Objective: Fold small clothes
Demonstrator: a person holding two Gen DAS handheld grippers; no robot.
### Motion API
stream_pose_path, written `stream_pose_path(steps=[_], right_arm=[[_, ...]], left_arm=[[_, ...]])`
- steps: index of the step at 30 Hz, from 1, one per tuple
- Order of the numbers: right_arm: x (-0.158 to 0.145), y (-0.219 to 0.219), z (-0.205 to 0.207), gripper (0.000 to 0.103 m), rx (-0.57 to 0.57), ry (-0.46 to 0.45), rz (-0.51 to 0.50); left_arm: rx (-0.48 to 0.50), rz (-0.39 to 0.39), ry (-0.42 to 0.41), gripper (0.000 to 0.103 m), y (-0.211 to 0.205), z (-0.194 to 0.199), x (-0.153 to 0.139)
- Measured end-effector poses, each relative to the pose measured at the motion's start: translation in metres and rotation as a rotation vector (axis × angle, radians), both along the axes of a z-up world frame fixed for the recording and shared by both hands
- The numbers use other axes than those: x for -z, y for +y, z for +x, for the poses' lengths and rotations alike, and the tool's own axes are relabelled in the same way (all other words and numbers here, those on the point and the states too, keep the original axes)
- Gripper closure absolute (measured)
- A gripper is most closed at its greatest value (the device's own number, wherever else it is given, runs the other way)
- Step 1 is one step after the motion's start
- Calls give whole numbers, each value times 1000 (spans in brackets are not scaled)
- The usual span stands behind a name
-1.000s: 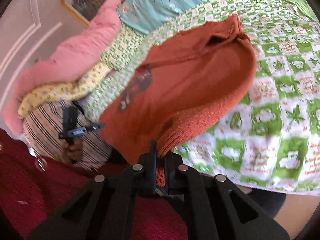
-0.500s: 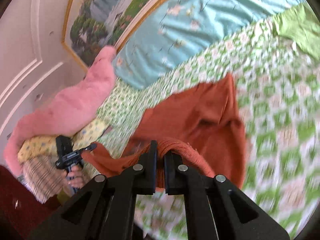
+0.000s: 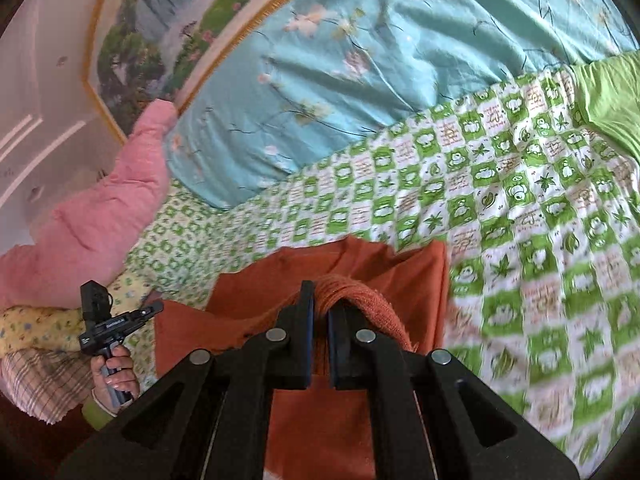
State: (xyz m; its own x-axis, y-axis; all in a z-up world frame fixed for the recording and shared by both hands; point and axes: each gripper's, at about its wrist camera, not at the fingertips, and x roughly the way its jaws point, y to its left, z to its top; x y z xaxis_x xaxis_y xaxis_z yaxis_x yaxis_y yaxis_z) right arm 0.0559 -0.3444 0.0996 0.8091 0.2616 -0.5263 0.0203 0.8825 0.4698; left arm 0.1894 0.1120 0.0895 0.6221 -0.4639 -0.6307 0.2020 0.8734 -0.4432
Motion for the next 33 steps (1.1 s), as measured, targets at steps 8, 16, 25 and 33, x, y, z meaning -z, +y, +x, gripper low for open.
stream_pose_path(steps=[8, 16, 25, 33], right_arm=[[42, -22, 51, 97, 50, 132, -17], [69, -28, 58, 84, 132, 280, -96], [32, 49, 19, 50, -9, 151, -187], [99, 111, 49, 52, -353, 376, -308]], left_arm=[[-25, 27, 121, 95, -2, 59, 52], [2, 58, 217, 69, -6, 67, 72], [280, 85, 176, 41, -80, -24, 57], [348, 225, 229, 48, -114, 0, 81]])
